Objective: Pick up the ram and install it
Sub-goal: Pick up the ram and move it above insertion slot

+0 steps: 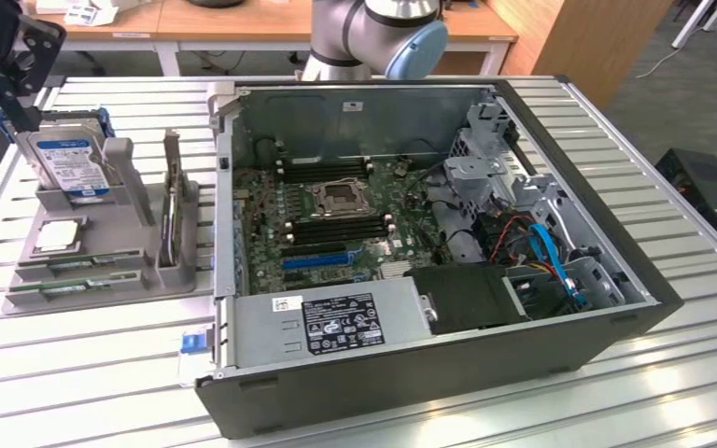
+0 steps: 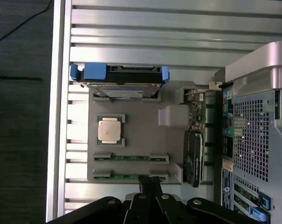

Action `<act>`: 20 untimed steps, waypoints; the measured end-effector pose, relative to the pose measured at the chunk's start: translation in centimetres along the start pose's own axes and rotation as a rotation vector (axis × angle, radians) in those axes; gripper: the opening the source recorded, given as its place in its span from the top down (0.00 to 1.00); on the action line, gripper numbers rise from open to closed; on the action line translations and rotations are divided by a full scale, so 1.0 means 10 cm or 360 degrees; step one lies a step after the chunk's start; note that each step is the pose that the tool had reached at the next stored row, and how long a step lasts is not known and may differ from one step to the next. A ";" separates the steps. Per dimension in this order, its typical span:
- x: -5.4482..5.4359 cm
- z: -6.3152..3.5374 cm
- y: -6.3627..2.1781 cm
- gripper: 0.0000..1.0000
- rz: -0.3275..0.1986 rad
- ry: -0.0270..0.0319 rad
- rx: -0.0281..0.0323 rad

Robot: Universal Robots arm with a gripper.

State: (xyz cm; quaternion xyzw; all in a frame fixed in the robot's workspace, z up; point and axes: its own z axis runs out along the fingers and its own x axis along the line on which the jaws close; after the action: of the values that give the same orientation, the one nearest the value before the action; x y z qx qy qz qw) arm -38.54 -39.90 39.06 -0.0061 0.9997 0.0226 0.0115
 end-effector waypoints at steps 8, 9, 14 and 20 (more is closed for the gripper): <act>0.00 0.000 0.000 0.89 -0.0201 0.00091 -0.00046; 0.00 0.000 0.000 0.89 -0.0227 0.00103 -0.00052; 0.00 0.000 0.000 0.89 -0.0351 0.00159 -0.00081; 0.00 0.000 0.000 0.89 -0.0504 0.00227 -0.00117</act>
State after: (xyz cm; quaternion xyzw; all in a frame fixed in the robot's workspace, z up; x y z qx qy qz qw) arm -38.53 -39.90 39.06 -0.1638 0.9862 0.0241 0.0078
